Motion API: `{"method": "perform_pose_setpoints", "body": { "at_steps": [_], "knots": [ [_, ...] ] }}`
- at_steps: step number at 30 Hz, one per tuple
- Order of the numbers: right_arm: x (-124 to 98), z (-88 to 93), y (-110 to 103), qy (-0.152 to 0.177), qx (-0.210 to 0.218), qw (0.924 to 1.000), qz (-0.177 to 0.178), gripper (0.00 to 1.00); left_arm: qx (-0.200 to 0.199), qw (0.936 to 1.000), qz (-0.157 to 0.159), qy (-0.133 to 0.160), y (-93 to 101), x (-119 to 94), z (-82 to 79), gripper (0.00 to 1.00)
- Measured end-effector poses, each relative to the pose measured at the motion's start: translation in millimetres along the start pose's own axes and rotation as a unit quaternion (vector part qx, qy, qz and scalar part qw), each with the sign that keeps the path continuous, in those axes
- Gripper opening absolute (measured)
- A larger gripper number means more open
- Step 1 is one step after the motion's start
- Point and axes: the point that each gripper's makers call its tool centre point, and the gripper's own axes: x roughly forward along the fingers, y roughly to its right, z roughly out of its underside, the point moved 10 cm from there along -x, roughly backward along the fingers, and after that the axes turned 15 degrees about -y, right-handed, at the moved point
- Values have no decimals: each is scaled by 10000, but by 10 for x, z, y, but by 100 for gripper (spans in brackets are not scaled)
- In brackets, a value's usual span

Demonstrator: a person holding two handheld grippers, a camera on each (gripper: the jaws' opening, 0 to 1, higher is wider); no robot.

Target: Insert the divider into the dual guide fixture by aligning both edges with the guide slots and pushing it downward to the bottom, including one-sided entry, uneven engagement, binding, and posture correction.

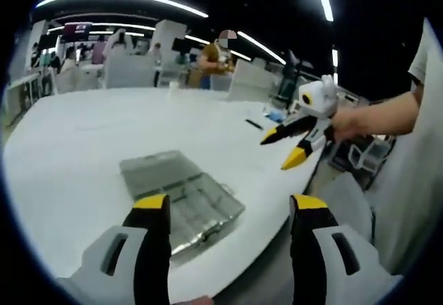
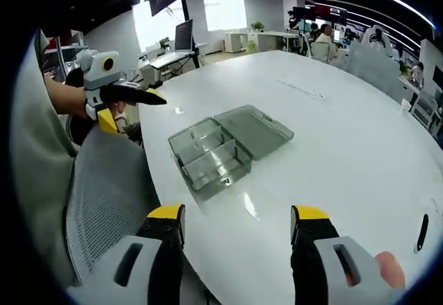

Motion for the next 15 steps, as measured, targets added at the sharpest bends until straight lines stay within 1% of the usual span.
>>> {"method": "perform_pose_setpoints", "body": {
  "at_steps": [7,10,11,15],
  "knots": [
    [11,72,63,-169,-62,9998,44,59,92,9999,-2,-66,-20,42,-24,70],
    [-6,83,82,-191,-83,9998,75,59,201,9997,-34,-112,-22,49,-30,70],
    [-13,96,101,-211,-89,9997,73,59,268,9995,-74,-168,-26,54,-28,70],
    [-33,125,143,-275,-115,9995,102,59,348,9990,-85,-250,-18,65,-22,74]
  ]
}}
